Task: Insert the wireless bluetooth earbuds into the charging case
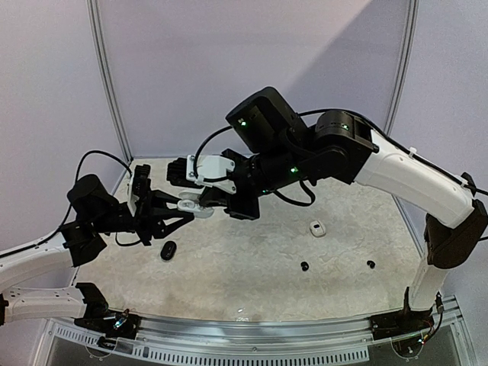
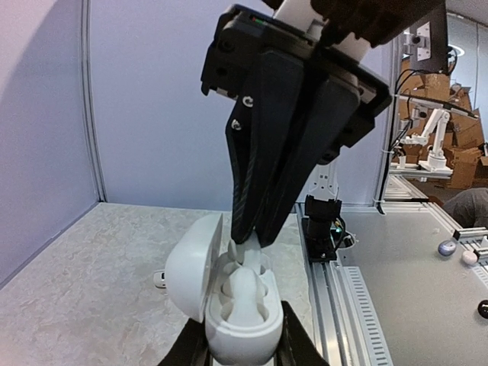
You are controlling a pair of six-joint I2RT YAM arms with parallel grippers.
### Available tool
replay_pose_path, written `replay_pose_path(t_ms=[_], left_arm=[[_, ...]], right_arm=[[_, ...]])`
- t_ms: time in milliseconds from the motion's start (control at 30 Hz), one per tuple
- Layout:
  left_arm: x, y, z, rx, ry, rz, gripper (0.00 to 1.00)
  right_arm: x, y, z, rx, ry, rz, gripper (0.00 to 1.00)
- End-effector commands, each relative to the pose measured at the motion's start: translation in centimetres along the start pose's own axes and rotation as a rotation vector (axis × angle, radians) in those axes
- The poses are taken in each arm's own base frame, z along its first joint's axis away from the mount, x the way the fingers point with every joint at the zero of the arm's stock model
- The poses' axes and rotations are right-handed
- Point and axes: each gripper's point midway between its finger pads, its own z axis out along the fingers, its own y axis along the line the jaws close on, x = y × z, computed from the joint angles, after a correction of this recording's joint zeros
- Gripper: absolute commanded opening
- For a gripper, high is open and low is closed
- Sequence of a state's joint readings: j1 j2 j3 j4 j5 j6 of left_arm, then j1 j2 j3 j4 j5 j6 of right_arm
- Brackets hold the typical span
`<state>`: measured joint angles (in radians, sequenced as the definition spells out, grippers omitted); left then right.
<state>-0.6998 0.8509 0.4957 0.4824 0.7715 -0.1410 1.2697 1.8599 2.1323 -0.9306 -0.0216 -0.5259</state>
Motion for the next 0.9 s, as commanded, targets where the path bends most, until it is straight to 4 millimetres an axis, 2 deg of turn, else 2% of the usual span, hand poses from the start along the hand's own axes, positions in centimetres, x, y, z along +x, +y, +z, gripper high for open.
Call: replay_pose_path(t_ms=[0, 67, 167, 233, 400, 733, 867], left_arm=[[-5.8, -1.7, -0.4, 0.053, -0.144, 0.183, 0.0], [-5.7, -1.5, -0.4, 0.037, -0.138, 0.202, 0.0], [-4.1, -0.6, -0.3, -0.006, -0.089, 0.197, 0.0], [-2.8, 0.3, -0.3, -0.053, -0.053, 0.185, 0.0], [-0.9, 1.6, -0.5, -0.121, -0.009, 0.153, 0.0], [1.0, 3.2, -1.0, -0.216, 0.03, -0.007, 0.0], [1.4, 3.9, -1.2, -0.252, 0.036, -0.042, 0.0]], right_arm=[[1.7, 0.4, 1.5, -0.012, 0.058, 0.007, 0.0], [2.1, 0.2, 1.6, 0.006, 0.08, 0.003, 0.0], [0.9, -0.9, 1.0, 0.046, 0.04, 0.028, 0.0], [-0.1, -1.8, 0.1, 0.087, 0.005, 0.054, 0.0], [-0.7, -3.6, -2.1, 0.148, -0.036, 0.141, 0.0], [-2.7, -5.0, -5.1, 0.195, -0.143, 0.212, 0.0], [-3.0, -6.6, -6.5, 0.242, -0.194, 0.278, 0.0]])
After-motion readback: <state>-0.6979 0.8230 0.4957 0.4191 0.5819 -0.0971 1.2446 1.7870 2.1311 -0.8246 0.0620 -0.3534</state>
